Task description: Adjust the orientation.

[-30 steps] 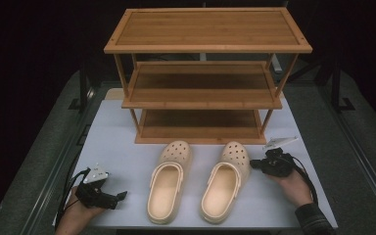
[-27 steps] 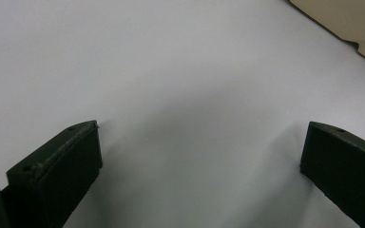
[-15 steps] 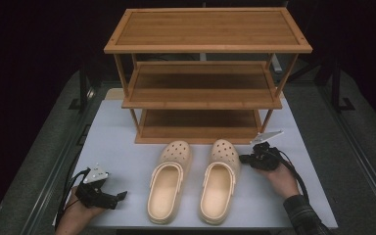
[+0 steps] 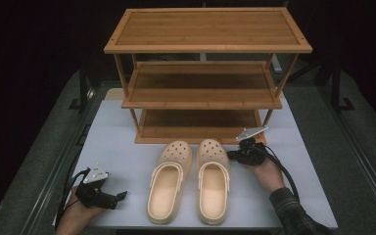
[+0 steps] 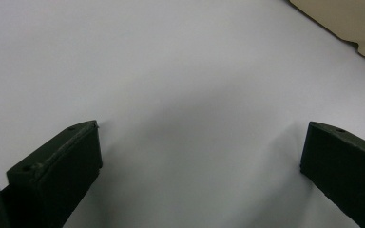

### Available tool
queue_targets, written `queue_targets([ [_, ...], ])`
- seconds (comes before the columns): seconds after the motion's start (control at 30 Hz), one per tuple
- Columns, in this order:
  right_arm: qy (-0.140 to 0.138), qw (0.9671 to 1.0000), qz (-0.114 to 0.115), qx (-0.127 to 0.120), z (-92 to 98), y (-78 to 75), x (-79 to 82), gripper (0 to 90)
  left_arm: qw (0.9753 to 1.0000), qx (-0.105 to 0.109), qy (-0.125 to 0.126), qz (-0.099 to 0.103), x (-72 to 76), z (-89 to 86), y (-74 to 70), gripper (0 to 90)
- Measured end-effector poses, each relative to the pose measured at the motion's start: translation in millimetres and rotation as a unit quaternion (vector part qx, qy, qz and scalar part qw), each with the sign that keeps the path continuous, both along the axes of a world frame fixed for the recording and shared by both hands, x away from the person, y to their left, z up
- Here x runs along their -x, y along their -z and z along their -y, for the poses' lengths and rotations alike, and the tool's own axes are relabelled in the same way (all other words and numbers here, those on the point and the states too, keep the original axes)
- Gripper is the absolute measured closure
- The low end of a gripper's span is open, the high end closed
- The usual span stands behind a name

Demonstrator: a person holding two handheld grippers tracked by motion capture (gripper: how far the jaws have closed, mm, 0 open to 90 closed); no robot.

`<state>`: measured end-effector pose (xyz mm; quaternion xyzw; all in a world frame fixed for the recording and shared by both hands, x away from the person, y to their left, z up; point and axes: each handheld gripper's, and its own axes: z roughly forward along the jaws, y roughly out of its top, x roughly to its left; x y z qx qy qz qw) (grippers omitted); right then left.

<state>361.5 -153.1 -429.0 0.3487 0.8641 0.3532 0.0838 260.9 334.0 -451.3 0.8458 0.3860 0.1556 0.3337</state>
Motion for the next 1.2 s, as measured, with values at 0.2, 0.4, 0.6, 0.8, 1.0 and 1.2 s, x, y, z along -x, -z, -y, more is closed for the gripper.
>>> queue_targets([
  [0.2,-0.003,1.0000,0.003,-0.002,-8.8,0.7,-2.2,89.8,1.0000,0.000,0.000,0.000,0.0,0.0,0.0,0.0],
  [0.4,-0.003,1.0000,0.004,-0.008,-9.4,-0.3,-1.4,89.8,1.0000,0.000,0.000,0.000,-0.1,0.0,-0.1,0.0],
  [0.6,0.005,1.0000,0.003,-0.006,-7.6,-1.7,-0.6,88.8,1.0000,-0.001,0.000,0.000,0.0,0.0,-0.1,0.0],
  [0.8,0.030,0.9993,0.008,-0.020,8.0,-11.2,7.1,79.2,1.0000,-0.002,0.000,0.000,0.2,0.1,-0.4,0.0],
  [1.0,0.058,0.9978,0.015,-0.030,26.8,-15.5,22.0,56.9,1.0000,-0.004,-0.002,-0.005,-1.1,1.1,-1.7,0.0],
  [1.2,0.077,0.9957,0.024,-0.046,39.1,-19.9,39.3,42.9,0.9999,-0.006,-0.003,-0.009,-1.8,2.4,-4.1,0.0],
])
